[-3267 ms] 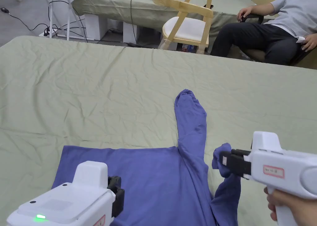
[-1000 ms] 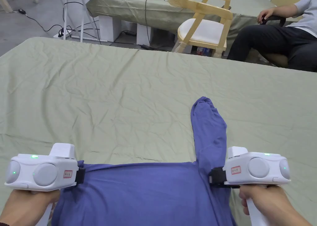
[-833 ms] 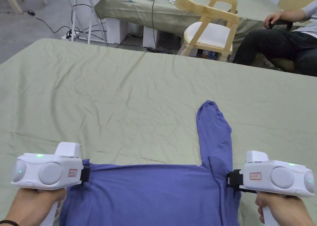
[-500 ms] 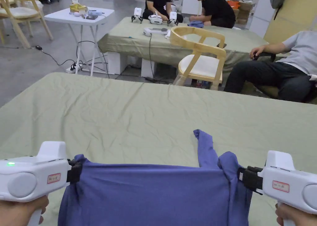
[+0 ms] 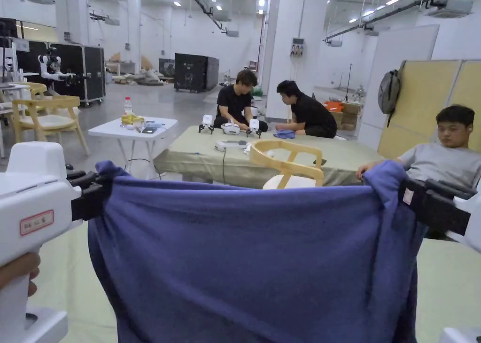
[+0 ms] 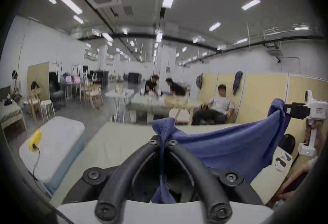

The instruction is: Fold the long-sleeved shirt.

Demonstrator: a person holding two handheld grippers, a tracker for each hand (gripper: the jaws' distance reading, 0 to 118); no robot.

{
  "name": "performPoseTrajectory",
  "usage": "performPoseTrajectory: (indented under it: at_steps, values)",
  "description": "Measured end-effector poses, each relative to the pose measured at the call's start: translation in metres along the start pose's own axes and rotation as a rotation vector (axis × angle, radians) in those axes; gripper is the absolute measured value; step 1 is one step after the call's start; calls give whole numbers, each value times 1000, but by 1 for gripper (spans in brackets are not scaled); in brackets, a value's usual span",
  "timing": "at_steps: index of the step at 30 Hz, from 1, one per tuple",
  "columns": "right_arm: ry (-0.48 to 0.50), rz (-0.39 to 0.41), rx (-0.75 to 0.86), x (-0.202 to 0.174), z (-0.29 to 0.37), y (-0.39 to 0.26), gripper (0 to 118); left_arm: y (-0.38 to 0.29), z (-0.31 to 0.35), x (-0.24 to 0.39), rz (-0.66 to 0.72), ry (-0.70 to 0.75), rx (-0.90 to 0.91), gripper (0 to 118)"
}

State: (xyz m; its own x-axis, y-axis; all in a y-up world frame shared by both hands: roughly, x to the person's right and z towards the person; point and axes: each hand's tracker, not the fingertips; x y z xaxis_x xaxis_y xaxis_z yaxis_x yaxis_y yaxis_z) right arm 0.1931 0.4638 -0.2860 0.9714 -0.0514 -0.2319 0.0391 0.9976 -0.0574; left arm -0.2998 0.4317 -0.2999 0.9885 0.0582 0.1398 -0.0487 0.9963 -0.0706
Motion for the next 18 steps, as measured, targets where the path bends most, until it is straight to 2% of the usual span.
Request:
performPoseTrajectory:
  at_steps: [9, 18]
  values:
    - [-65, 112, 177, -13, 2, 148, 11, 147, -15, 17, -107, 34, 196, 2]
    - [-205, 143, 183, 3, -77, 208, 11, 222, -93, 46, -212, 111, 253, 2]
